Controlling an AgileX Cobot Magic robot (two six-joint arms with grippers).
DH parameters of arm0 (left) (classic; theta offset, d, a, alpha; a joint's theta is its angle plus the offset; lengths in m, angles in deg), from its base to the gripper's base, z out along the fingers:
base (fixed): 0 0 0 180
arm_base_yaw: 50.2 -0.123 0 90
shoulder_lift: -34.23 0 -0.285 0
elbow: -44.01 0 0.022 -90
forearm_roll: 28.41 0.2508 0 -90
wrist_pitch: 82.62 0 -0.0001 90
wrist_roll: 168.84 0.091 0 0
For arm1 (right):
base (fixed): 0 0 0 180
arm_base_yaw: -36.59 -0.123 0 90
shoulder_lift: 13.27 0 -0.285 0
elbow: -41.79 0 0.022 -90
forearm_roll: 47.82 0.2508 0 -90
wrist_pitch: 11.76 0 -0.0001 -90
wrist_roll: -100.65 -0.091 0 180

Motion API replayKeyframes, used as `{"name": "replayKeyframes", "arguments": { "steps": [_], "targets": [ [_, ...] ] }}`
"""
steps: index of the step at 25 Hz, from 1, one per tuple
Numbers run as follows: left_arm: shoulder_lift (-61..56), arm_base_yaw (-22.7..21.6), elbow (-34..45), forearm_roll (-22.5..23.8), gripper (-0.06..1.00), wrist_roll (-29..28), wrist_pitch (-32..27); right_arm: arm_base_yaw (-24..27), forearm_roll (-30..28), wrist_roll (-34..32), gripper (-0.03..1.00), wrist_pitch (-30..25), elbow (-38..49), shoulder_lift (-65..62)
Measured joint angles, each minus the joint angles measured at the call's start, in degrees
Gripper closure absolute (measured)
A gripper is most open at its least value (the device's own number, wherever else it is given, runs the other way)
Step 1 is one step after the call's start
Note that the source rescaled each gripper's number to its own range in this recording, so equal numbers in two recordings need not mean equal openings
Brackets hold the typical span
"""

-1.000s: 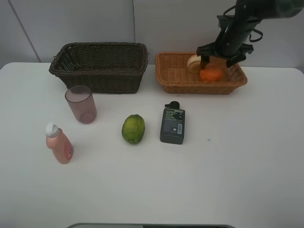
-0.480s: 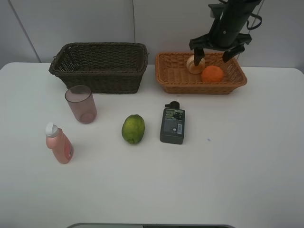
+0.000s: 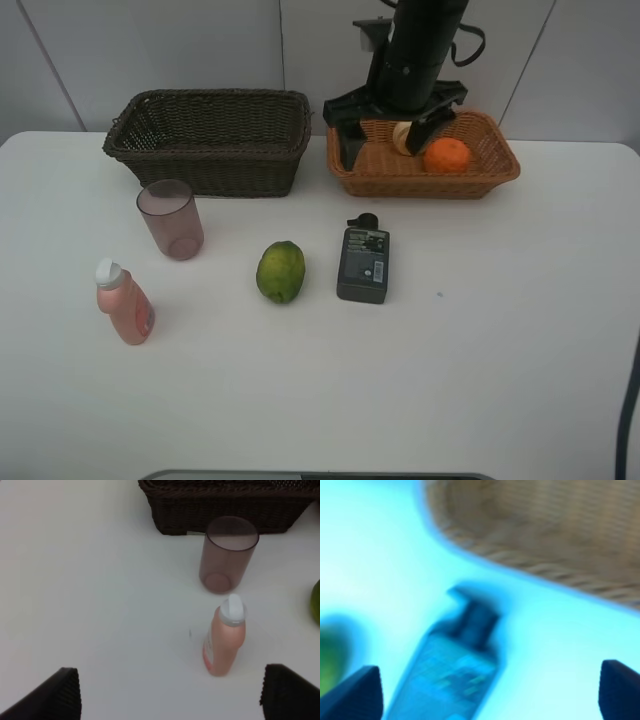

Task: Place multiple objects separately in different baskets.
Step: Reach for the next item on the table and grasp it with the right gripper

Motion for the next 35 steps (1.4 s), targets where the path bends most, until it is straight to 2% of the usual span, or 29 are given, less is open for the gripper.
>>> {"name": "replayKeyframes", "arguments": {
  "steps": [6,12,16,24,35],
  "targets": [
    [0.0,0.0,0.0,0.0,0.02,0.0,0.0,-8.9,0.1,-8.5,0.11,-0.8,0.0,-0.1],
    [0.0,0.0,0.0,0.0,0.02,0.0,0.0,-16.7,-2.7,-20.4,0.11,2.8,0.0,0.1],
    [0.0,0.0,0.0,0.0,0.02,0.0,0.0,-20.0,-2.8,-27.5,0.11,4.4,0.0,2.0],
    [0.0,0.0,0.0,0.0,0.02,0.0,0.0,-22.1,-7.0,-37.5,0.11,4.3,0.0,7.4],
    [0.0,0.0,0.0,0.0,0.02,0.0,0.0,-20.4,-7.0,-40.5,0.11,5.2,0.0,10.4]
  ]
}}
